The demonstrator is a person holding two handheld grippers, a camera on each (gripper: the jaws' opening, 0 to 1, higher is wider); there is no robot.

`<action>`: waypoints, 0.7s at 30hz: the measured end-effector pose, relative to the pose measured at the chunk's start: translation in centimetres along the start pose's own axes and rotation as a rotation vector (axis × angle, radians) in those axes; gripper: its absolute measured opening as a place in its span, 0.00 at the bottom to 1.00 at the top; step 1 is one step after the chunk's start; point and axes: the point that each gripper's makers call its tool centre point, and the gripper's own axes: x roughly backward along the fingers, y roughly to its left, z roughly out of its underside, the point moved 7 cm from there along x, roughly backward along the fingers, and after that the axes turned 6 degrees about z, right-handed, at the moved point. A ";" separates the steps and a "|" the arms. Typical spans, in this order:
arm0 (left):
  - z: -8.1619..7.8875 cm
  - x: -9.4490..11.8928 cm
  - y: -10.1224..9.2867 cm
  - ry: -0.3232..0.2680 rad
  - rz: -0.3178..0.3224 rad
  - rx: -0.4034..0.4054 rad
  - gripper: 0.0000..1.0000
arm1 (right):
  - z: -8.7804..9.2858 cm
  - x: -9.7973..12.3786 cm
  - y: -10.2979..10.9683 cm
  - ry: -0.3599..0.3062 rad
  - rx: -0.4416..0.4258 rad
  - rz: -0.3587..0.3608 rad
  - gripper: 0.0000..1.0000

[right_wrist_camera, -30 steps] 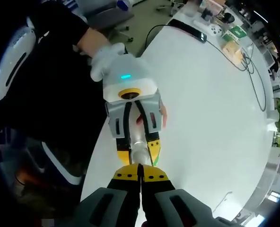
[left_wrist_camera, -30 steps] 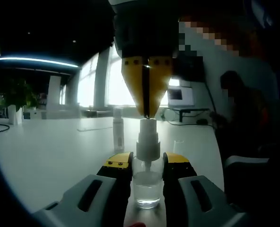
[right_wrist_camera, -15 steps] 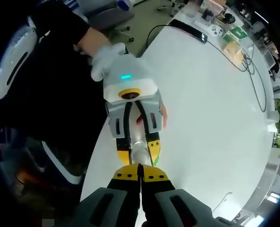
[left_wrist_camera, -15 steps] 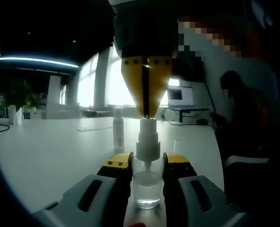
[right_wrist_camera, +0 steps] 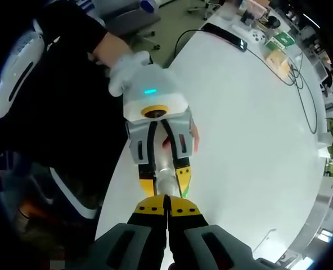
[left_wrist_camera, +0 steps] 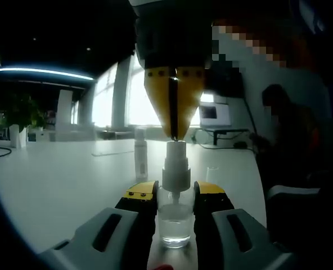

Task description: Clamp pump bottle remove cover press pump head put on cover

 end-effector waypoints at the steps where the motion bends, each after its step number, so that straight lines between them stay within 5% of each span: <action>1: 0.0 0.0 0.0 0.000 0.000 0.000 0.16 | 0.0 0.0 0.0 0.000 0.001 0.000 0.00; 21: -0.1 0.0 -0.1 0.000 0.000 -0.001 0.16 | -0.1 0.0 0.0 0.013 0.006 -0.003 0.00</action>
